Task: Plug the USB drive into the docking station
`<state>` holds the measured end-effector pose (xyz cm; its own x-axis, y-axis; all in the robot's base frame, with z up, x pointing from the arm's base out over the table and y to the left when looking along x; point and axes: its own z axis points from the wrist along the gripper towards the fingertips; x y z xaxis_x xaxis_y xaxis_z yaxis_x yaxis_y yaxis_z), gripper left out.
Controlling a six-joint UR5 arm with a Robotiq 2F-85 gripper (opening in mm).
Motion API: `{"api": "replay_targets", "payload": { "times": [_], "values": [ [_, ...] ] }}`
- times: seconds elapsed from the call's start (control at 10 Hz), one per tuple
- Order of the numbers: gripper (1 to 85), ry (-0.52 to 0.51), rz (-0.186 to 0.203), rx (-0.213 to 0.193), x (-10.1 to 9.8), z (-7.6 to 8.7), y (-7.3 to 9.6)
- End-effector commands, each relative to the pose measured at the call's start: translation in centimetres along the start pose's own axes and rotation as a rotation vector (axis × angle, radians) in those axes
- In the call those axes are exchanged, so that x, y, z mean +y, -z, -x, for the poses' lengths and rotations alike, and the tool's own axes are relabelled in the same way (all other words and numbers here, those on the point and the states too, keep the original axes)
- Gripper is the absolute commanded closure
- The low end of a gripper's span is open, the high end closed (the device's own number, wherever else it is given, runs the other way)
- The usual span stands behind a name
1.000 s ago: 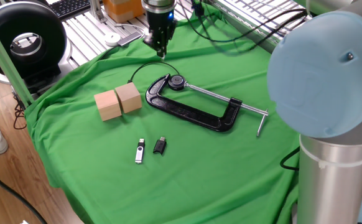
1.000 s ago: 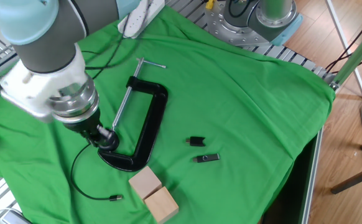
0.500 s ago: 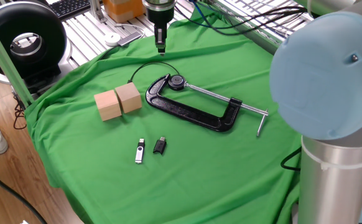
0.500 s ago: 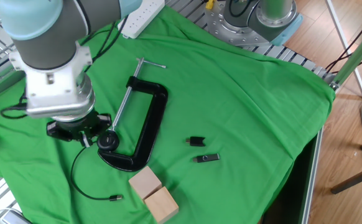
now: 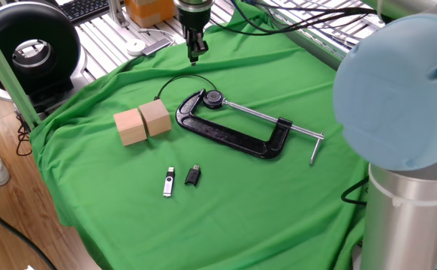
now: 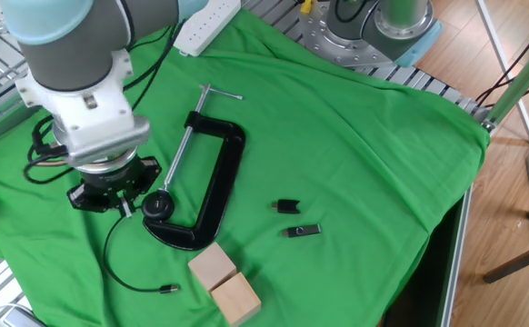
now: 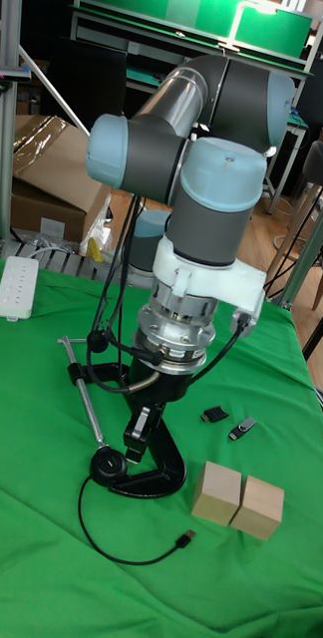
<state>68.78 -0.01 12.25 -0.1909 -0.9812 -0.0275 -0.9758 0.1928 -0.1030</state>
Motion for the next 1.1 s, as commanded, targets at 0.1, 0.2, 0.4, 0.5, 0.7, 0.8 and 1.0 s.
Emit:
{"api": "replay_targets", "payload": {
  "times": [0.1,0.2,0.4,0.5,0.7,0.8,1.0],
  "values": [
    [84.0,0.513,0.013,-0.060,0.9,0.2,-0.2],
    [84.0,0.609,0.011,-0.063,0.9,0.1,-0.3],
    [84.0,0.768,0.049,-0.101,2.3,-0.4,-1.0],
    [84.0,0.831,0.054,-0.102,2.6,-1.4,-1.7],
    [84.0,0.953,0.044,-0.073,2.1,-2.6,-2.2],
    [84.0,1.003,0.058,-0.066,2.4,-3.0,-2.2],
    [84.0,1.040,0.063,-0.098,2.7,-2.7,-2.8]
  ]
}}
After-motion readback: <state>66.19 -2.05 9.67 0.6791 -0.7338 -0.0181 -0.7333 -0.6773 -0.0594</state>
